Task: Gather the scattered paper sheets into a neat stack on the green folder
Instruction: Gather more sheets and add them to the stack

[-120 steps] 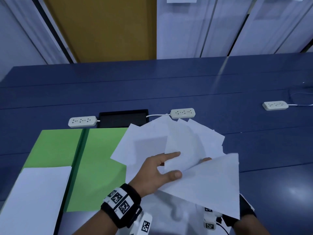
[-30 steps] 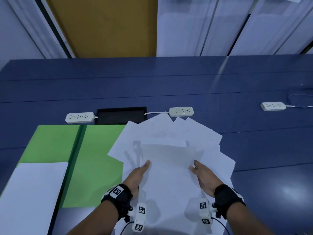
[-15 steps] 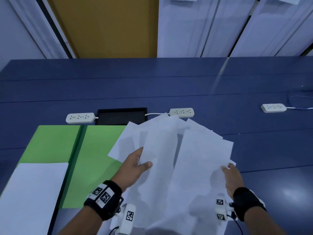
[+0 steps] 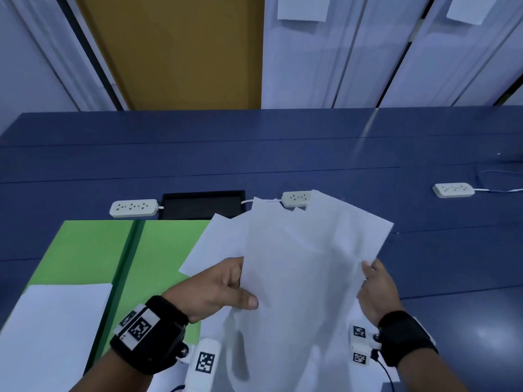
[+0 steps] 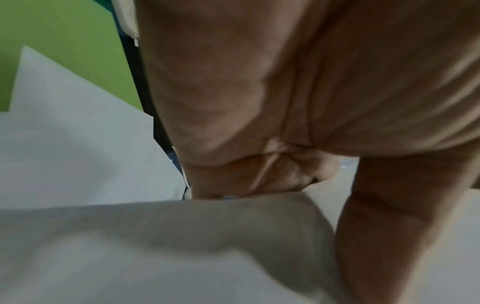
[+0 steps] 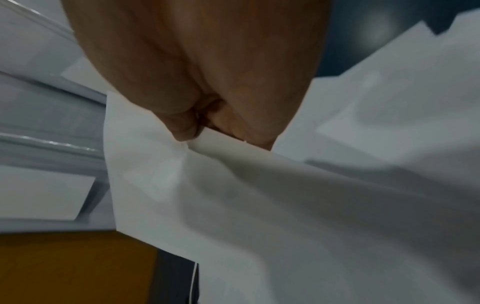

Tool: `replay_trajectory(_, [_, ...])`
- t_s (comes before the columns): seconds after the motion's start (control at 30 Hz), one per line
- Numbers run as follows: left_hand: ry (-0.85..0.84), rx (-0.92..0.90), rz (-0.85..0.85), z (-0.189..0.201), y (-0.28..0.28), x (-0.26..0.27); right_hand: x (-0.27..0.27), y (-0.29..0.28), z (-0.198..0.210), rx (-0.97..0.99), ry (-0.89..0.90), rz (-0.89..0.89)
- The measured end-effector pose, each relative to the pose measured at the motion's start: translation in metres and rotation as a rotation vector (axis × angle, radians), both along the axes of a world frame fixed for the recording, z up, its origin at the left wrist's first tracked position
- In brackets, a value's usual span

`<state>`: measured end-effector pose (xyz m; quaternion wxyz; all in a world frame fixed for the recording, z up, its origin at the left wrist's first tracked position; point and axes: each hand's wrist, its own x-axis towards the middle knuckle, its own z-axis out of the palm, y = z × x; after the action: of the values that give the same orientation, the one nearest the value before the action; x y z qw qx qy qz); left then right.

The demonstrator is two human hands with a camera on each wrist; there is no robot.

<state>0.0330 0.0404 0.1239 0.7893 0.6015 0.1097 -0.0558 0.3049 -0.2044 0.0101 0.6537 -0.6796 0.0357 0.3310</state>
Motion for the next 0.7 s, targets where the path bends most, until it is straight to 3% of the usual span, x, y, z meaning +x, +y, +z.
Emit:
replay_trajectory(0.13, [0.051,0.077,-0.041,-0.003,-0.001,0.005,-0.043,0.025,0.030,0.226,0.251,0.128])
replay_trajectory(0.23, [0.092,0.115,0.091,-0.017,0.002,0.007,-0.072,0.034,0.047,0.457,0.369,0.290])
replay_trajectory(0.3, [0.144,0.110,0.233,-0.029,0.002,0.007,-0.078,0.035,0.049,0.438,0.258,0.413])
replay_trajectory(0.33, [0.171,0.114,0.313,-0.036,0.000,0.005,-0.080,0.032,0.050,0.385,0.332,0.427])
replay_trajectory(0.37, [0.186,0.111,0.398,-0.043,0.000,0.006,-0.078,0.030,0.046,0.280,0.289,0.420])
replay_trajectory(0.47, [0.229,0.129,0.611,-0.058,0.001,0.006,-0.077,0.033,0.054,0.257,0.258,0.326])
replay_trajectory(0.57, [0.251,0.222,0.702,-0.065,-0.002,0.009,-0.072,0.033,0.052,0.181,0.281,0.334])
replay_trajectory(0.7, [0.271,0.167,0.674,-0.070,-0.010,0.012,-0.071,0.031,0.052,0.170,0.253,0.325])
